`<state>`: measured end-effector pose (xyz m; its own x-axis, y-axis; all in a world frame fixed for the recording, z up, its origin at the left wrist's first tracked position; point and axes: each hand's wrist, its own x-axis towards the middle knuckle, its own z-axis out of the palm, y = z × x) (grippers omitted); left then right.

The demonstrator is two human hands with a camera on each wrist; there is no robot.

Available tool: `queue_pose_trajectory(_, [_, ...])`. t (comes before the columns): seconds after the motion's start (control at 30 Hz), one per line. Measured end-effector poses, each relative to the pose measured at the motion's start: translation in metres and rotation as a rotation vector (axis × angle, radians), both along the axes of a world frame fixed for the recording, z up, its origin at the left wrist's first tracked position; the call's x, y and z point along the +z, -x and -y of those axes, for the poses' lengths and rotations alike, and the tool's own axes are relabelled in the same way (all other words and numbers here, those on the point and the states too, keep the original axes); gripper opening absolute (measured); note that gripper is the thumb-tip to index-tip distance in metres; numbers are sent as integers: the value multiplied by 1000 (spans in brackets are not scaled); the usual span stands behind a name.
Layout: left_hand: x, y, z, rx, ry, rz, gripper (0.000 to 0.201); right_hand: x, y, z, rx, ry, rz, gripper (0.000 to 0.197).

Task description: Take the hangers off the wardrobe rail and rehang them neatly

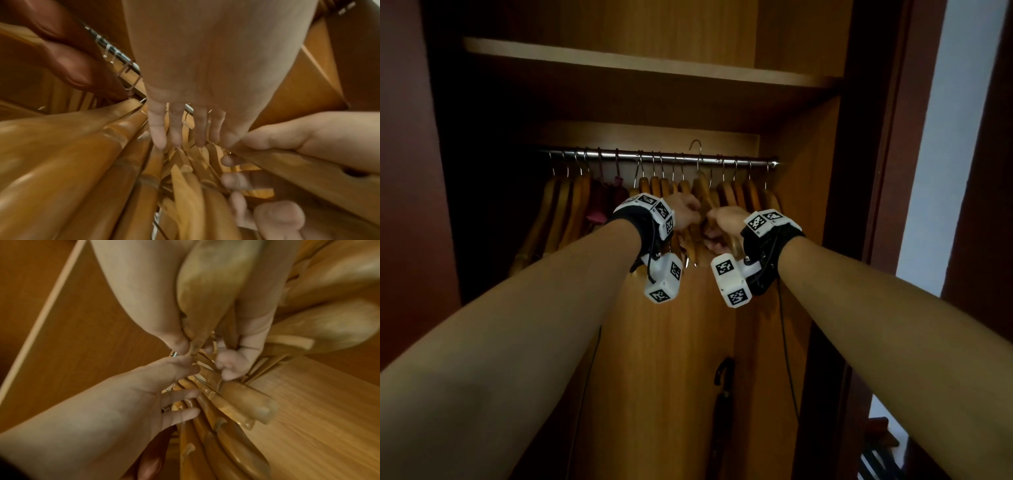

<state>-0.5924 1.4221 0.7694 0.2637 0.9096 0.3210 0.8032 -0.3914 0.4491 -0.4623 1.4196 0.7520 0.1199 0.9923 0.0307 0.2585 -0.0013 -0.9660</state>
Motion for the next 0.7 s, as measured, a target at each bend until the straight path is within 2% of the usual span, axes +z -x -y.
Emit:
queue_pose_trajectory(0.17, [3, 2, -23, -15, 17, -171, 44, 5, 5, -26, -28, 44, 68, 31])
queue_pose_trajectory(0.37, [1, 9, -43, -13, -4, -233, 48, 6, 15, -47, -4, 42, 226, 29])
queue_pose_trajectory(0.5, [-1, 18, -52, -39, -12, -237, 48, -11, 0, -116, 8, -88, 514, 70])
queue_pose_trajectory(0.53, [-1, 19, -54, -45, -13, -236, 49, -11, 4, -114, 0, -110, 570, 71])
queue_pose_trajectory(0.6, [-4, 20, -56, -53, -16, -233, 50, -3, 24, -70, -43, -161, 659, 63])
queue_pose_trajectory(0.7, [-8, 19, -57, -73, -57, -246, 49, 1, 33, -45, -131, -182, 902, 56])
